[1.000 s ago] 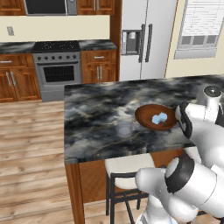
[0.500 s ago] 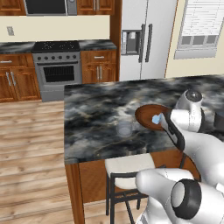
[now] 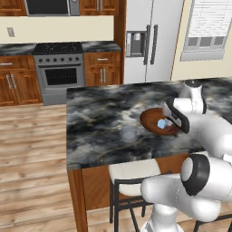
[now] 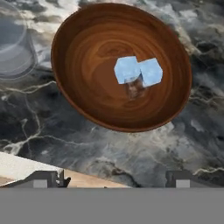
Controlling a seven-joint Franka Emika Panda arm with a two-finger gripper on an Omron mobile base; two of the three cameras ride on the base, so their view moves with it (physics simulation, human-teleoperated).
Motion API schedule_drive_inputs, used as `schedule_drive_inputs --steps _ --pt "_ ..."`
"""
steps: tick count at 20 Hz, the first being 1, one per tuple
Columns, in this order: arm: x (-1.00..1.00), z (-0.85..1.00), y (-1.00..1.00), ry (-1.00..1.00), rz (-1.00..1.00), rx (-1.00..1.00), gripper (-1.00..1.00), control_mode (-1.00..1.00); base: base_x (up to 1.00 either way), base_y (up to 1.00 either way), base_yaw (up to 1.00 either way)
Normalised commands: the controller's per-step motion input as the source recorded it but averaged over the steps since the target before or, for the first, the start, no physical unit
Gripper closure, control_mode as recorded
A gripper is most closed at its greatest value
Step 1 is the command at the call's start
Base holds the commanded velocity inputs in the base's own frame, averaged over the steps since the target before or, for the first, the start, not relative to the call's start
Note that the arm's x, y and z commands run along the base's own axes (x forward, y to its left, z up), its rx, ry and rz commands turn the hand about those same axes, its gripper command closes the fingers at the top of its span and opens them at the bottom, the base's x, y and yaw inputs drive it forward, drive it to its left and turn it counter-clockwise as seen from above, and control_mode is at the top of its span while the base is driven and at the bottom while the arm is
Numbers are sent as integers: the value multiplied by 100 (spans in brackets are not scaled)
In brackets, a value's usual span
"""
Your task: There are four ice cubes in the ice bowl. Place two ice cubes in each glass of water.
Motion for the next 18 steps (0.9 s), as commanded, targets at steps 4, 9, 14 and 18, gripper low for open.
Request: schedule_drive_inputs --steps 4,9,14,18 --pt "26 -23 0 18 -6 0 -100 -100 0 0 0" --pt "33 -50 0 5 -2 0 -100 -100 0 0 0" --pt "32 -59 -2 3 0 0 -100 -100 0 0 0" --pt "33 -35 -13 9 0 0 -100 -100 0 0 0"
